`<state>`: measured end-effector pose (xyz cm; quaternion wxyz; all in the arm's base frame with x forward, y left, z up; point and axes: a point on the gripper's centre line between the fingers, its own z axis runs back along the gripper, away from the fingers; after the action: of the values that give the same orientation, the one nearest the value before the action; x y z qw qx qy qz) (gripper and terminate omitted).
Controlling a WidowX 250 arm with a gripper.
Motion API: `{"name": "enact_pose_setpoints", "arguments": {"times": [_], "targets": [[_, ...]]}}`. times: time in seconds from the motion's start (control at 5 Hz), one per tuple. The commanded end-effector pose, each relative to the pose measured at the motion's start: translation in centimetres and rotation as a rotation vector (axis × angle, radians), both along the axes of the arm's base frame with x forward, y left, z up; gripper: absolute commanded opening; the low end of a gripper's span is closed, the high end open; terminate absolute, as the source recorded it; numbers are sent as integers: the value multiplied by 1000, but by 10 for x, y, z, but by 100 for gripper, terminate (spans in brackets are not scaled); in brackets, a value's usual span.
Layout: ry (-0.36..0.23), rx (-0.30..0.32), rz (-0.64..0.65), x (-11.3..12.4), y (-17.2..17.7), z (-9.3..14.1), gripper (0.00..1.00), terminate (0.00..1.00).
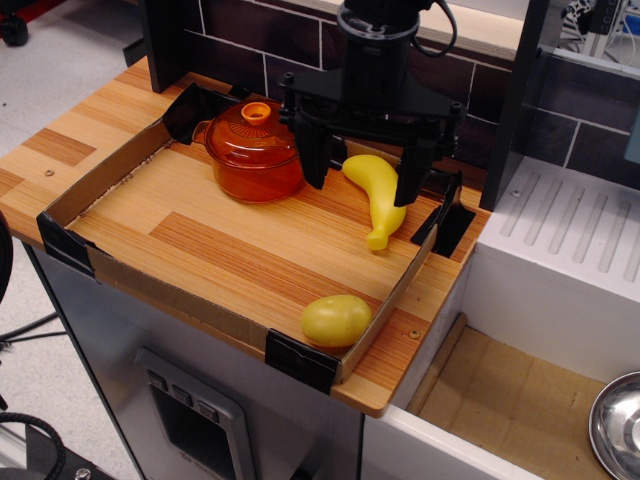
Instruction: Take lid off pot
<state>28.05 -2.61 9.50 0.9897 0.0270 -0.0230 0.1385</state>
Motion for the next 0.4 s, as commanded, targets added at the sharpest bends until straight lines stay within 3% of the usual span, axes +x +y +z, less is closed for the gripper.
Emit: {"name": "enact_pose_setpoints", "arguments": {"times": [0.0, 0.2], "targets": [[0, 0, 0, 0, 0, 0, 100, 0], [73, -31, -21, 8, 26, 3, 100, 0]]}}
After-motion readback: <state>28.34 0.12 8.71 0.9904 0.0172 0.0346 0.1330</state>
